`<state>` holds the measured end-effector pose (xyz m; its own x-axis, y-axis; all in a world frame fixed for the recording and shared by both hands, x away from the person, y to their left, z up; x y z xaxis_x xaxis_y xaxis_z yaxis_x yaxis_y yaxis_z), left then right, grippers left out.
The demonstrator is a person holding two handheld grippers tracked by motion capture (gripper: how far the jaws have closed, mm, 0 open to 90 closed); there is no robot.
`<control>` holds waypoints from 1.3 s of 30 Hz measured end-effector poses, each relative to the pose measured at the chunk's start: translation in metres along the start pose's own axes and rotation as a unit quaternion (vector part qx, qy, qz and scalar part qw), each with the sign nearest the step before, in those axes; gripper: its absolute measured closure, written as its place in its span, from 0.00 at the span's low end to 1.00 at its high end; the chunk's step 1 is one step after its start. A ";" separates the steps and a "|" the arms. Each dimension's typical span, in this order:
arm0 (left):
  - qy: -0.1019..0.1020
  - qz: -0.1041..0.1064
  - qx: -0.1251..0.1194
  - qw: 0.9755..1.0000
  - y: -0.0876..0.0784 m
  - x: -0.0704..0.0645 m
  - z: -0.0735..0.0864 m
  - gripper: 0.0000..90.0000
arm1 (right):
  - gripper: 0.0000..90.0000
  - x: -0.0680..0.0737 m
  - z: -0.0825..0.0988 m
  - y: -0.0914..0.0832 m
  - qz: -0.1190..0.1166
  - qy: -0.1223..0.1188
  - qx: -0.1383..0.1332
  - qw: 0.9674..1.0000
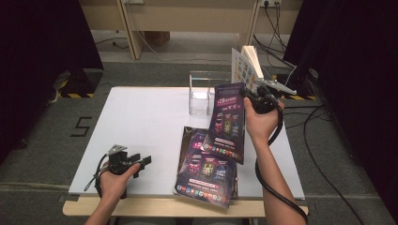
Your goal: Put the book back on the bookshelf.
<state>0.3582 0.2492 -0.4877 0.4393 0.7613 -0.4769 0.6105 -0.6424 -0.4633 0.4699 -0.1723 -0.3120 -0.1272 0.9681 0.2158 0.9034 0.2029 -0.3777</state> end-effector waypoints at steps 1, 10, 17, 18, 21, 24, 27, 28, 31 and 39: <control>0.000 0.001 0.000 1.000 0.000 0.000 0.000 0.45 | 0.94 0.000 0.000 0.000 0.001 -0.002 -0.001 1.000; 0.000 -0.001 0.001 1.000 0.000 0.001 0.000 0.45 | 0.94 0.003 -0.004 0.003 0.004 -0.003 -0.009 1.000; 0.000 -0.001 0.001 1.000 0.000 0.002 0.000 0.45 | 0.94 0.004 -0.009 0.005 0.007 -0.010 -0.021 1.000; -0.001 -0.001 0.001 1.000 0.000 0.002 0.000 0.45 | 0.94 0.005 -0.009 0.006 0.008 -0.010 -0.021 1.000; 0.000 -0.001 0.002 1.000 0.000 0.002 0.000 0.45 | 0.94 0.005 -0.012 0.007 0.009 -0.012 -0.026 1.000; 0.000 -0.001 0.002 1.000 0.000 0.002 0.000 0.45 | 0.94 0.005 -0.014 0.008 0.013 -0.013 -0.031 0.999; -0.001 0.000 0.001 1.000 0.000 0.002 0.000 0.45 | 0.94 0.006 -0.016 0.010 0.014 -0.012 -0.032 0.999; -0.001 0.000 0.002 1.000 0.001 0.002 0.001 0.45 | 0.94 0.006 -0.017 0.011 0.015 -0.014 -0.033 0.999; -0.001 -0.001 0.003 1.000 0.001 0.002 0.001 0.45 | 0.94 0.007 -0.018 0.013 0.018 -0.019 -0.038 0.999; 0.000 -0.002 0.003 1.000 0.000 0.003 0.000 0.45 | 0.94 0.010 -0.024 0.018 0.023 -0.023 -0.049 0.998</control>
<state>0.3598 0.2513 -0.4895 0.4368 0.7639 -0.4750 0.6083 -0.6398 -0.4697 0.4943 -0.1624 -0.2947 -0.1018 0.9821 0.1585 0.9441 0.1456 -0.2957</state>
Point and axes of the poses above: each handheld gripper's, and its own axes: y roughly forward along the jaws, z roughly out of its underside, x roughly to its left, the point moved 1 cm from there along y, roughly forward along the jaws, and after that the axes turned 11 degrees about z, right-handed, at the moved point
